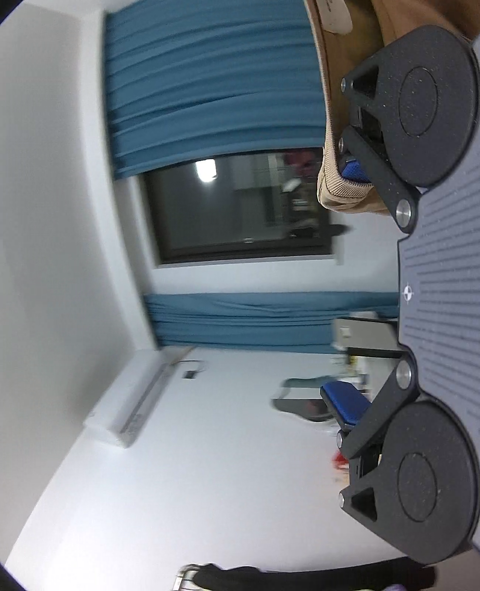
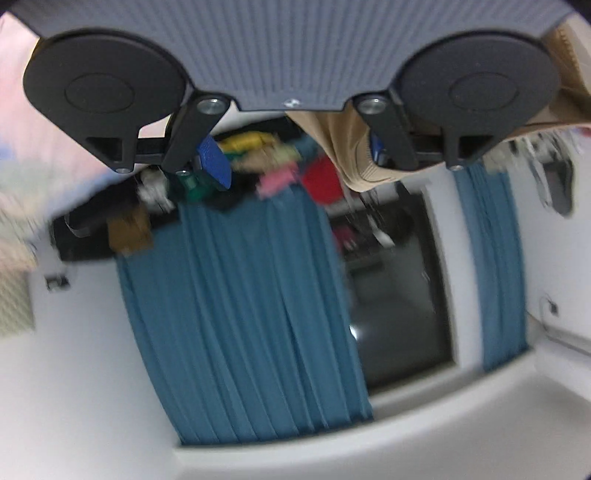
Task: Fold clothes
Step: 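Lift the shirt with both grippers and shake it out above the bed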
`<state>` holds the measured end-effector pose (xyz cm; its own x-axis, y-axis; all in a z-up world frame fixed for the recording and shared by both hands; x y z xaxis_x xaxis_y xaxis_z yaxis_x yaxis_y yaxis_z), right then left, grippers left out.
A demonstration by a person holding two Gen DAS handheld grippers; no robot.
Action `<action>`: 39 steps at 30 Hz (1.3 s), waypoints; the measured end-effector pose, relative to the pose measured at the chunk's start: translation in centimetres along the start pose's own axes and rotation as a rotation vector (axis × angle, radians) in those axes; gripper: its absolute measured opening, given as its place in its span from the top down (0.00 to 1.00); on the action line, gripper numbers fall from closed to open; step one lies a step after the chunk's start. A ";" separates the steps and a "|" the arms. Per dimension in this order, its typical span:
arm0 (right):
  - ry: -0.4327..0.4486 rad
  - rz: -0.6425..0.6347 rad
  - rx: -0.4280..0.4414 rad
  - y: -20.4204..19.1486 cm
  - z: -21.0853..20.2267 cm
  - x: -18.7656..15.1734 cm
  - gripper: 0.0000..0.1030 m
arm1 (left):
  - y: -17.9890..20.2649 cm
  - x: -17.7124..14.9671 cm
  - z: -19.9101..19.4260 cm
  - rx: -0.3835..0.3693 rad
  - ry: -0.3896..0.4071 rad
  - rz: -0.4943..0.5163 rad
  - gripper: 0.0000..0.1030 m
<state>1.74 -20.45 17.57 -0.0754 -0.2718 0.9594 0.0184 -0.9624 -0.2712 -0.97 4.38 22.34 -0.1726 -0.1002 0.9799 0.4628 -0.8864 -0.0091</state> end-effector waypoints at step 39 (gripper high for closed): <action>-0.531 -0.251 -0.182 6.7 43.2 -19.9 0.29 | 26.0 -29.8 39.6 -0.290 -0.528 0.297 0.00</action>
<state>46.48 -21.65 0.03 0.4524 -0.0460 0.8906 -0.1095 -0.9940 0.0043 50.66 2.21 0.81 0.4086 -0.1899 0.8928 0.1596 -0.9482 -0.2747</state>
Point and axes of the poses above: each gripper's, at about its wrist camera, not at the fingertips, and z roughly the way its jaws point, y to its right, x to its top, the point moved 2 cm from there along z, roughly the way its jaws point, and after that the axes turned 8 degrees about x, right-handed, at the moved point
